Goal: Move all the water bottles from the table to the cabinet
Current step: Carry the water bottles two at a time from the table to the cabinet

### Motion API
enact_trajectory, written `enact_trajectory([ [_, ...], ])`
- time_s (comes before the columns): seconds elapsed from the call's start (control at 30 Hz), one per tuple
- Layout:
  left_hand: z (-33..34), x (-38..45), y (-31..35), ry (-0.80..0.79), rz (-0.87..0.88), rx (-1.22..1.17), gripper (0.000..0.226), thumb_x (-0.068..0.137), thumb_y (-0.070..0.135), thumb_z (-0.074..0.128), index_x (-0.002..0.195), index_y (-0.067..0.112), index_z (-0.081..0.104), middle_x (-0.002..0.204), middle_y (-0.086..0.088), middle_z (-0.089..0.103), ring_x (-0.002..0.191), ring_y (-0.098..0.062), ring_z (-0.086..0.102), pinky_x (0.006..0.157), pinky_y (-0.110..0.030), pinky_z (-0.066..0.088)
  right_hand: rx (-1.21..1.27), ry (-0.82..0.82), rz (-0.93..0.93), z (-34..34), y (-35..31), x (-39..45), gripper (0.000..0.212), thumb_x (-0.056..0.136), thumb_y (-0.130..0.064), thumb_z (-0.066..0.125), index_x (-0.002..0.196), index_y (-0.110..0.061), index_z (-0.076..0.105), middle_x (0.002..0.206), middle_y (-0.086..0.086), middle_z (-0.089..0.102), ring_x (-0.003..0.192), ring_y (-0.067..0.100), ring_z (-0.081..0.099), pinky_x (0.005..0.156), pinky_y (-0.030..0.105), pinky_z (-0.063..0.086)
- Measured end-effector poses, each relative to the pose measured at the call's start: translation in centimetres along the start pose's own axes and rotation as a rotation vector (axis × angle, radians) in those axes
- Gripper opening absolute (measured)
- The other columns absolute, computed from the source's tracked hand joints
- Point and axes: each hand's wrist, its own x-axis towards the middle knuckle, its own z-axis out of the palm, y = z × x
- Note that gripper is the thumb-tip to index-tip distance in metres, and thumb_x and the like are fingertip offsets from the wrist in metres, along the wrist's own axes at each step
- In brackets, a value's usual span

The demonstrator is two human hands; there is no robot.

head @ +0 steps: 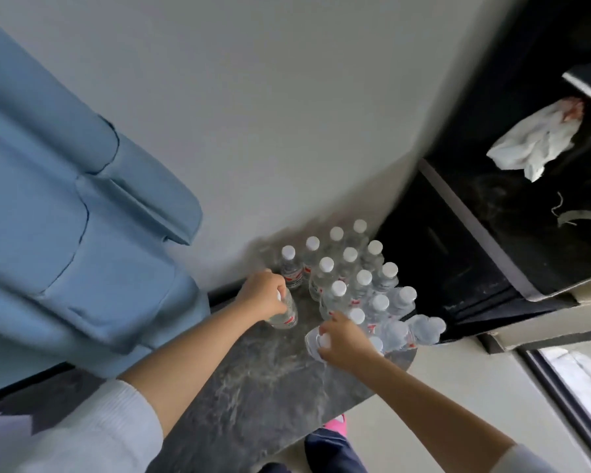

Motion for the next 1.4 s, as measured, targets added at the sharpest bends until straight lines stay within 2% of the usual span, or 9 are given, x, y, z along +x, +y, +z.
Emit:
enact_trajectory([
  [0.1,1.2,3.2,0.1,-0.011,-0.028,-0.018,0.02,0.082,0.012,0.065,0.101,0.008,0.066,0.118,-0.009,0.055,0.108,-0.025,0.054,0.085,-0.027,0.041,0.014,-0.059,0.007,0.1,0.9,2.7,0.034,0.088,-0.019,0.054,0.119,-0.006,0.057,0.13,0.013,0.046,0.112,0.029,0.055,0.093,0.031,0.044],
  [0.17,2.0,5.1,-0.1,-0.018,-0.039,-0.037,0.021,0.081,0.012,0.066,0.101,0.007,0.066,0.12,-0.01,0.055,0.111,-0.025,0.053,0.089,-0.029,0.042,0.024,-0.081,0.006,0.3,1.2,4.3,0.033,0.089,-0.02,0.053,0.119,-0.006,0.057,0.13,0.013,0.045,0.112,0.029,0.056,0.093,0.031,0.045],
  [0.47,5.4,11.8,-0.6,-0.057,-0.05,-0.067,0.024,0.081,0.008,0.065,0.104,0.003,0.067,0.122,-0.014,0.056,0.113,-0.027,0.054,0.091,-0.03,0.043,0.082,-0.136,0.056,2.5,2.8,9.3,0.038,0.086,-0.013,0.056,0.123,-0.008,0.054,0.131,0.011,0.042,0.115,0.03,0.054,0.096,0.03,0.043],
  [0.6,6.5,13.7,-1.2,-0.079,-0.049,-0.07,0.022,0.081,0.006,0.065,0.103,0.001,0.067,0.12,-0.013,0.059,0.111,-0.026,0.056,0.084,-0.028,0.044,0.124,-0.105,0.094,3.3,2.8,10.4,0.035,0.086,-0.011,0.055,0.121,-0.008,0.055,0.129,0.011,0.043,0.114,0.03,0.054,0.094,0.031,0.044],
  [0.7,7.2,14.4,-1.2,-0.078,-0.036,-0.066,0.022,0.082,0.005,0.064,0.103,0.001,0.066,0.12,-0.014,0.057,0.107,-0.027,0.058,0.077,-0.027,0.042,0.143,-0.085,0.124,3.6,2.8,10.9,0.031,0.086,-0.009,0.054,0.116,-0.005,0.057,0.127,0.012,0.043,0.11,0.031,0.055,0.089,0.032,0.045],
  [0.9,7.9,15.4,-0.9,-0.061,-0.013,-0.057,0.027,0.086,0.008,0.06,0.112,0.004,0.063,0.124,-0.015,0.051,0.108,-0.029,0.057,0.088,-0.03,0.046,0.156,-0.055,0.163,3.5,2.7,11.6,0.029,0.085,-0.011,0.054,0.113,-0.004,0.059,0.127,0.011,0.042,0.104,0.032,0.057,0.086,0.033,0.046],
  [1.07,8.0,15.6,-0.7,-0.089,0.021,-0.054,0.033,0.086,0.011,0.061,0.119,0.005,0.059,0.127,-0.016,0.048,0.118,-0.029,0.05,0.094,-0.034,0.044,0.138,-0.063,0.181,3.5,2.5,12.2,0.027,0.085,-0.009,0.055,0.112,-0.002,0.058,0.127,0.012,0.042,0.102,0.033,0.057,0.084,0.034,0.047],
  [1.27,7.1,14.4,-2.8,-0.112,0.088,-0.072,0.036,0.083,0.004,0.059,0.119,0.005,0.056,0.122,-0.016,0.054,0.113,-0.032,0.054,0.084,-0.033,0.043,0.125,-0.044,0.19,3.1,1.7,13.0,0.024,0.085,-0.005,0.053,0.107,0.0,0.059,0.127,0.014,0.043,0.105,0.032,0.056,0.088,0.034,0.047],
  [1.4,6.6,12.6,-4.6,-0.072,0.094,-0.007,0.045,0.087,0.008,0.055,0.132,0.008,0.047,0.13,-0.014,0.049,0.123,-0.029,0.045,0.097,-0.035,0.042,0.089,-0.034,0.198,2.4,0.8,13.8,0.025,0.087,-0.009,0.052,0.109,0.0,0.059,0.128,0.015,0.043,0.109,0.033,0.054,0.091,0.035,0.047],
])
